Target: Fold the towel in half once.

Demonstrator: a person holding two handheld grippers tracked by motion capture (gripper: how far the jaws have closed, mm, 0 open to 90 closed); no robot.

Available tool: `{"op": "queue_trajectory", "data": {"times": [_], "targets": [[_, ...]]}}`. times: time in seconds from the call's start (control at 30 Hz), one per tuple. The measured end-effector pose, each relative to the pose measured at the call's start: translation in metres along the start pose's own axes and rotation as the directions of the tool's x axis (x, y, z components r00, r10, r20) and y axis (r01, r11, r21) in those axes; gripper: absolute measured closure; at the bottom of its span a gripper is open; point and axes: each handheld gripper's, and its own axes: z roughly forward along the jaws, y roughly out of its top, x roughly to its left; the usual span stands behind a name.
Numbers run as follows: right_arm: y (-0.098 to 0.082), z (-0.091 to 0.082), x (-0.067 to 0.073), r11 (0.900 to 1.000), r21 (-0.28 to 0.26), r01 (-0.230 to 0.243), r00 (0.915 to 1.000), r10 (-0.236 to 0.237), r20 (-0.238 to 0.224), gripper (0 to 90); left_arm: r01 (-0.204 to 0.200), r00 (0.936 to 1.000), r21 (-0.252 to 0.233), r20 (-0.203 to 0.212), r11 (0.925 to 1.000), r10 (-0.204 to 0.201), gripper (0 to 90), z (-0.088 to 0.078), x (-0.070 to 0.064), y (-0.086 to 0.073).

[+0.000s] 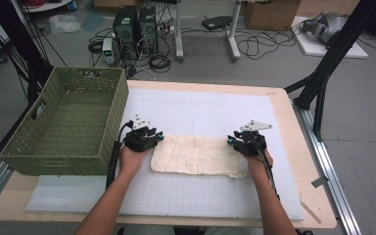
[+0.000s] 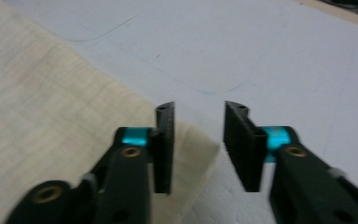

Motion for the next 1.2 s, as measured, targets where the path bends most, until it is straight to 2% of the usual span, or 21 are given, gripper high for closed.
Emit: {"op": "queue_trajectory", "data": {"times": [0.07, 0.1, 0.17, 0.27, 0.33, 0.4, 0.47, 0.53, 0.6, 0.67, 0.7, 0.73, 0.77, 0.87, 0.9, 0.93, 1.03, 1.17, 1.2], "targets": [[-0.001, -0.006, -0.003, 1.0, -0.019, -0.024, 0.9997, 0.024, -0.008, 47.5, -0.011, 0.9998, -0.034, 0.019, 0.9994, 0.012, 42.9, -0.009, -0.001, 0.002], [-0.001, -0.01, -0.004, 0.999, -0.031, -0.024, 0.9997, 0.024, -0.001, 45.2, -0.008, 0.9995, -0.054, 0.03, 0.9985, 0.01, 40.0, -0.013, -0.001, 0.002], [-0.003, -0.019, -0.005, 0.998, -0.049, -0.041, 0.999, 0.04, -0.016, 42.9, 0.0, 0.9979, -0.089, 0.065, 0.9961, 0.005, 37.8, -0.022, -0.002, 0.002], [-0.006, -0.032, -0.001, 0.998, -0.068, -0.016, 0.9996, 0.014, -0.025, 39.4, -0.001, 0.9948, -0.122, 0.101, 0.9925, 0.013, 36.4, -0.032, -0.004, -0.001], [-0.01, -0.04, 0.003, 0.998, -0.059, 0.008, 0.9995, -0.01, -0.031, 34.6, -0.008, 0.9939, -0.107, 0.108, 0.9942, 0.02, 35.5, -0.036, -0.006, -0.003], [-0.017, -0.047, 0.006, 0.998, -0.048, 0.028, 0.9981, -0.03, -0.054, 34.3, -0.006, 0.994, -0.137, 0.107, 0.9905, 0.02, 35.7, -0.04, -0.008, -0.004], [-0.026, -0.051, 0.01, 0.999, -0.007, 0.041, 0.9969, -0.041, -0.067, 36.4, -0.007, 0.9939, -0.153, 0.107, 0.9882, 0.024, 36.2, -0.043, -0.009, -0.006], [-0.037, -0.051, 0.013, 0.999, 0.035, 0.038, 0.9951, -0.035, -0.093, 37.7, -0.005, 0.9939, -0.161, 0.108, 0.9869, 0.022, 35.9, -0.043, -0.01, -0.007], [-0.046, -0.052, 0.016, 0.998, 0.051, 0.029, 0.9944, -0.024, -0.103, 37.2, -0.003, 0.9939, -0.16, 0.109, 0.9871, 0.02, 35.9, -0.043, -0.01, -0.01], [-0.053, -0.053, 0.019, 0.997, 0.068, 0.027, 0.9926, -0.019, -0.12, 46.2, -0.006, 0.9934, -0.149, 0.113, 0.9888, 0.023, 35.8, -0.042, -0.01, -0.01], [-0.055, -0.053, 0.021, 0.995, 0.084, 0.048, 0.9926, -0.038, -0.115, 51.8, -0.002, 0.9932, -0.148, 0.115, 0.9891, 0.019, 35.6, -0.042, -0.01, -0.011], [-0.057, -0.053, 0.022, 0.995, 0.084, 0.048, 0.9931, -0.039, -0.111, 53.1, -0.005, 0.9929, -0.148, 0.117, 0.989, 0.022, 35.5, -0.043, -0.01, -0.011], [-0.056, -0.054, 0.023, 0.995, 0.089, 0.036, 0.9954, -0.028, -0.092, 52.7, -0.005, 0.9929, -0.149, 0.117, 0.9888, 0.023, 35.5, -0.044, -0.011, -0.011], [-0.055, -0.058, 0.023, 0.992, 0.109, 0.059, 0.9981, -0.057, -0.023, 50.4, -0.011, 0.9924, -0.17, 0.119, 0.9854, 0.031, 35.4, -0.045, -0.013, -0.013], [-0.055, -0.06, 0.024, 0.992, 0.108, 0.058, 0.9983, -0.058, -0.007, 48.4, -0.013, 0.9922, -0.161, 0.12, 0.9868, 0.033, 35.3, -0.045, -0.013, -0.013], [-0.055, -0.062, 0.024, 0.994, 0.097, 0.054, 0.9985, -0.054, -0.008, 47.1, -0.01, 0.9918, -0.158, 0.124, 0.9873, 0.03, 35.0, -0.045, -0.013, -0.014], [-0.052, -0.074, 0.022, 0.999, 0.02, 0.033, 0.9993, -0.032, -0.021, 41.2, -0.008, 0.9904, -0.172, 0.134, 0.9851, 0.031, 34.3, -0.046, -0.014, -0.013], [-0.051, -0.09, 0.018, 0.998, -0.07, 0.002, 0.9994, -0.004, -0.035, 33.1, 0.013, 0.9879, -0.182, 0.154, 0.9831, 0.015, 28.0, -0.047, -0.014, -0.012], [-0.052, -0.092, 0.018, 0.997, -0.077, -0.003, 0.9991, 0.0, -0.041, 30.4, 0.021, 0.9862, -0.184, 0.166, 0.9826, 0.01, 26.5, -0.047, -0.015, -0.012]]}}
